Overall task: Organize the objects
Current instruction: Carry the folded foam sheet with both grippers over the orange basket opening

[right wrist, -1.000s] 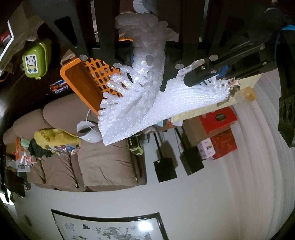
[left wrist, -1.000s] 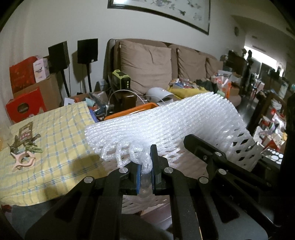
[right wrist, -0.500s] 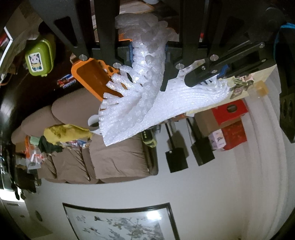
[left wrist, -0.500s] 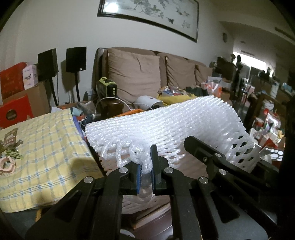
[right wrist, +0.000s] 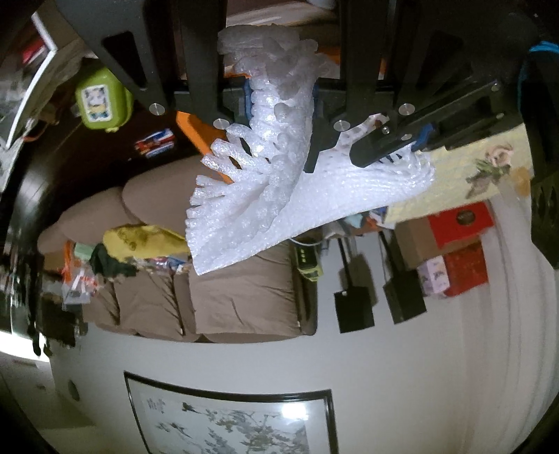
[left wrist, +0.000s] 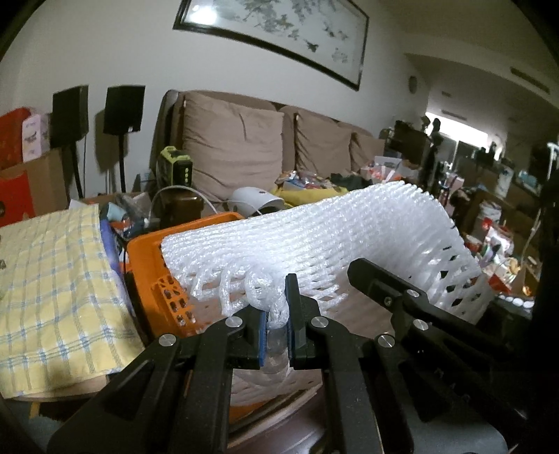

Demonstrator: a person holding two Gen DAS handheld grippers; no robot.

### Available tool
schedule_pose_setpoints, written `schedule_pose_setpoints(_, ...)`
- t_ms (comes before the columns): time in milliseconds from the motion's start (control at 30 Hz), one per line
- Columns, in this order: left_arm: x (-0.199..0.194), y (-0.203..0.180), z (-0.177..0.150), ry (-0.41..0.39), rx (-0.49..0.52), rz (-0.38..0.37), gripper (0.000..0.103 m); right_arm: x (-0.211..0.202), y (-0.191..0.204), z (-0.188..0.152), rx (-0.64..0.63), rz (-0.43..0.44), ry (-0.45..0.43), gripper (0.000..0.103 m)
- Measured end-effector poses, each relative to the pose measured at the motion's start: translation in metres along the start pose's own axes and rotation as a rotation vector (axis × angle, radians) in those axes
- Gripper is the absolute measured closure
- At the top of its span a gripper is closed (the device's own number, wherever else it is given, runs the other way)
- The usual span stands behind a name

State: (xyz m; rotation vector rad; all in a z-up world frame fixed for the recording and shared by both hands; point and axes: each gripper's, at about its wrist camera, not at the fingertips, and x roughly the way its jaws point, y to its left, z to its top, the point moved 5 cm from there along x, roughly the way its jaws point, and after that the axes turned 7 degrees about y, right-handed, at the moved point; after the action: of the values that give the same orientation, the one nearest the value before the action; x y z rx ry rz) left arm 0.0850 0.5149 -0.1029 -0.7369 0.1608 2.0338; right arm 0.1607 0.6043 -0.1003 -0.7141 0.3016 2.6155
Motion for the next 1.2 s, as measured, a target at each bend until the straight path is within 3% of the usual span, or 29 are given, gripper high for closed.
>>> schedule_pose_setpoints(200,0.011,-0.006,0.002,-0.009,0.008,-0.027,0.096,0.006,-0.011,-0.001,0.005,-0.017,0.019,0.078)
schedule_pose_setpoints(367,0.020,0.004,-0.010,0.024,-0.042,-0.049,0.094,0.018,-0.022,-0.004,0.081,0.056,0.081,0.077)
schedule_pose_setpoints(500,0.015,0.006,-0.008,-0.002,-0.028,-0.039,0.094,0.019,-0.016,-0.004,0.043,0.038,0.085,0.077)
schedule_pose_setpoints(733,0.029,0.024,-0.010,0.048,-0.110,-0.052,0.093,0.029,0.000,-0.008,-0.028,0.026,0.118,0.077)
schedule_pose_setpoints(900,0.033,0.029,-0.010,0.060,-0.152,-0.078,0.093,0.034,0.000,-0.010,-0.025,0.035,0.141,0.077)
schedule_pose_setpoints(1200,0.035,0.025,-0.007,0.057,-0.129,-0.079,0.093,0.039,-0.010,-0.009,0.022,0.037,0.167,0.077)
